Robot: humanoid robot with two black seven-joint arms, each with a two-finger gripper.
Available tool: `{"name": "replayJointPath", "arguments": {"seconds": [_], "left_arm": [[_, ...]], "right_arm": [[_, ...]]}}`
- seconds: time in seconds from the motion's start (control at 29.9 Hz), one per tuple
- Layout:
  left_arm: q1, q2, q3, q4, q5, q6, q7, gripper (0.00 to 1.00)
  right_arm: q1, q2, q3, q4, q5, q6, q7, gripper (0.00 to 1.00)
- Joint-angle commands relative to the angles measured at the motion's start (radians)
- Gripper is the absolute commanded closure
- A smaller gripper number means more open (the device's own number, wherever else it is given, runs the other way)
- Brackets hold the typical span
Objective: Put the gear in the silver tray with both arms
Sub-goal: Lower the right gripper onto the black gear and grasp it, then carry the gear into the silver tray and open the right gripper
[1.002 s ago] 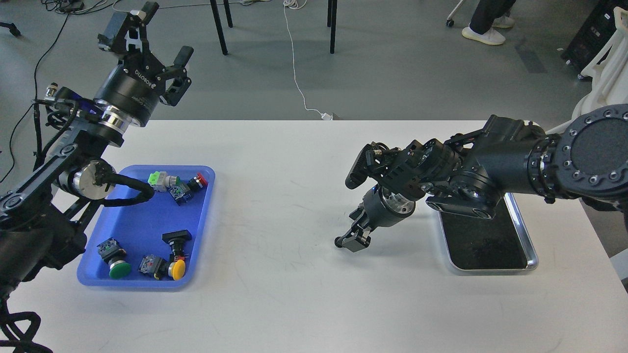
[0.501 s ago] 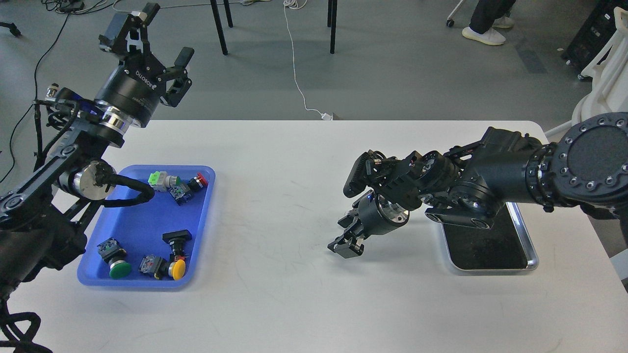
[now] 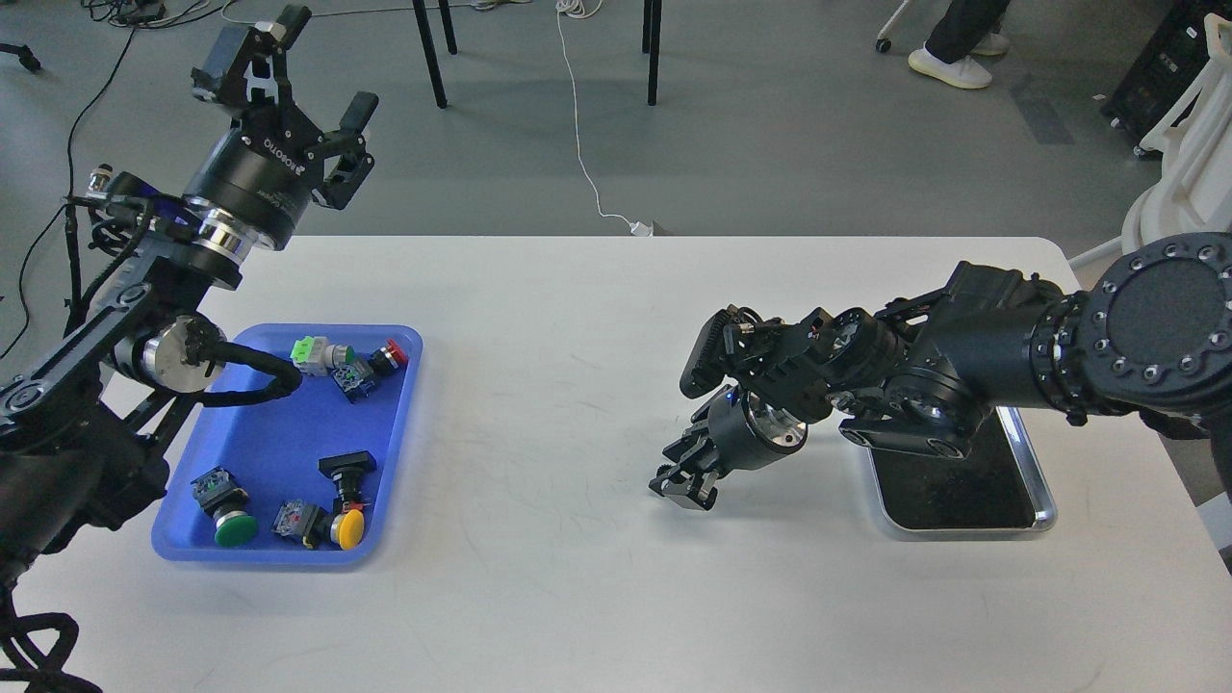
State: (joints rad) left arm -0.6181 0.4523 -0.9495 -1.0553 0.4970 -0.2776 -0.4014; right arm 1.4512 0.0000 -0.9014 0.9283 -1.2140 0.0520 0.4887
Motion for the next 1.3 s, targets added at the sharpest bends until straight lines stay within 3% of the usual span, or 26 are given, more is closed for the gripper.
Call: {"name": "replayJointPath", "arguments": {"seconds": [0.0, 0.4, 0.94, 1.04, 1.27], "left_arm": [[0.0, 0.0, 0.002, 0.0, 0.0, 0.0, 0.001, 0.02], [0.0, -0.003, 0.003, 0.0, 0.002, 0.002, 0.001, 0.02], [-0.002, -0.02, 0.011, 0.0, 0.008, 0.0, 0.001, 0.02], [-0.002, -0.018, 0.011, 0.0, 0.008, 0.0, 0.003, 0.02], [0.0, -0.023, 0.015, 0.0, 0.012, 0.0, 0.001, 0.02]], "right_arm": [[0.0, 0.0, 0.001, -0.002, -0.001, 0.0, 0.0, 0.71], [0.0, 0.0, -0.001, -0.005, -0.001, -0.001, 0.0, 0.84], [0.106, 0.0, 0.012, 0.064, 0.001, -0.006, 0.0, 0.85], [0.141, -0.076, 0.012, 0.099, -0.002, -0.008, 0.0, 0.84], [0.19, -0.39, 0.002, 0.231, -0.09, -0.006, 0.0, 0.84]]}}
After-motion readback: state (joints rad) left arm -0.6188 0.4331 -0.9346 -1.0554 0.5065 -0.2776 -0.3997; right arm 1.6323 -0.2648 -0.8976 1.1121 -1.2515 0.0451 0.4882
